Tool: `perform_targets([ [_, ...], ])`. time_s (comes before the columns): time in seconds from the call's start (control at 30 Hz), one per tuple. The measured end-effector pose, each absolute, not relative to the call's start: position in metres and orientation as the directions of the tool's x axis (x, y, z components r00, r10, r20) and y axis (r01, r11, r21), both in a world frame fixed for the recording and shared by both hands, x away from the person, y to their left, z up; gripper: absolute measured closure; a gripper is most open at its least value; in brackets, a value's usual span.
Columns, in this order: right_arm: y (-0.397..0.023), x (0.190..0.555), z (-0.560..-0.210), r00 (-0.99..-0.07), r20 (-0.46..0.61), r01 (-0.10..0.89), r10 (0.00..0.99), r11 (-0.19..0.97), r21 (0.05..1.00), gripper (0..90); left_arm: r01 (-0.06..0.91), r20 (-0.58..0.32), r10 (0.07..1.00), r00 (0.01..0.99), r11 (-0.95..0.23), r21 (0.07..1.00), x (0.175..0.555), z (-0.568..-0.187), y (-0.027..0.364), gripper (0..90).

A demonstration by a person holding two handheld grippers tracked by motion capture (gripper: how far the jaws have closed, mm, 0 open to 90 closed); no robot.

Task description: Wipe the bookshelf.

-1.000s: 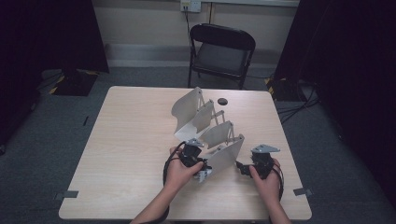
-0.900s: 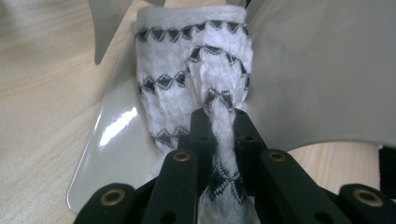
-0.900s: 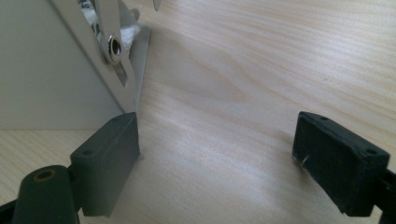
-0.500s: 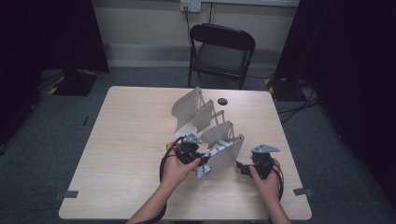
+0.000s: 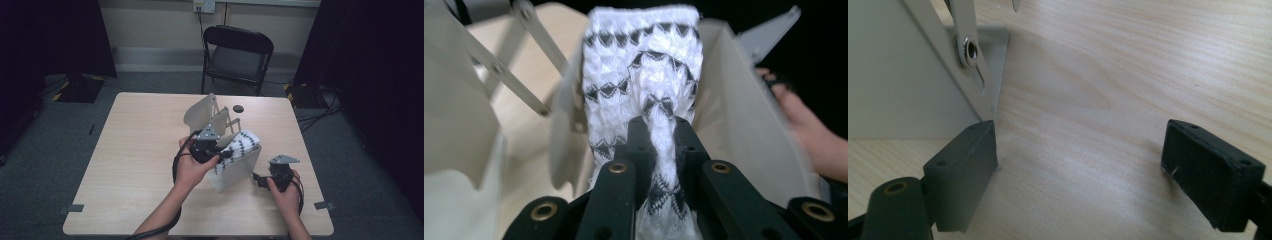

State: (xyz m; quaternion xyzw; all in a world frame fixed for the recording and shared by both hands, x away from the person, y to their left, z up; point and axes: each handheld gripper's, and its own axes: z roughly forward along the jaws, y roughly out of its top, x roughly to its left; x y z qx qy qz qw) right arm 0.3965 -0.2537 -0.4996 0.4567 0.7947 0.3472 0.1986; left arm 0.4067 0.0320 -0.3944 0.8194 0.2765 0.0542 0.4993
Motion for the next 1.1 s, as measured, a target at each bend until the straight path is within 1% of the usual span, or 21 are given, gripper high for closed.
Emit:
perform_targets([
  [0.07,-0.254,0.397,-0.500,-0.504,0.002,0.588,0.864,0.342,0.733,13.9,0.432,-0.216,0.504,0.836,-0.363,0.826,0.409,-0.412,0.028,82.0],
  [0.1,-0.254,0.397,-0.500,-0.504,0.002,0.588,0.864,0.342,0.733,13.9,0.432,-0.216,0.504,0.836,-0.363,0.826,0.409,-0.412,0.028,82.0],
  [0.13,-0.254,0.397,-0.500,-0.504,0.002,0.588,0.864,0.342,0.733,13.9,0.447,-0.225,0.505,0.833,-0.375,0.812,0.410,-0.422,0.026,82.0],
  [0.5,-0.254,0.397,-0.500,-0.504,0.002,0.588,0.864,0.342,0.733,13.9,0.491,-0.250,0.513,0.821,-0.410,0.769,0.410,-0.454,0.022,82.0],
  [0.8,-0.254,0.397,-0.500,-0.504,0.002,0.588,0.864,0.342,0.733,13.9,0.521,-0.274,0.522,0.807,-0.414,0.747,0.410,-0.474,0.022,81.9],
  [1.1,-0.254,0.397,-0.500,-0.504,0.002,0.588,0.864,0.342,0.733,13.9,0.527,-0.273,0.527,0.805,-0.421,0.738,0.406,-0.480,0.027,81.8],
])
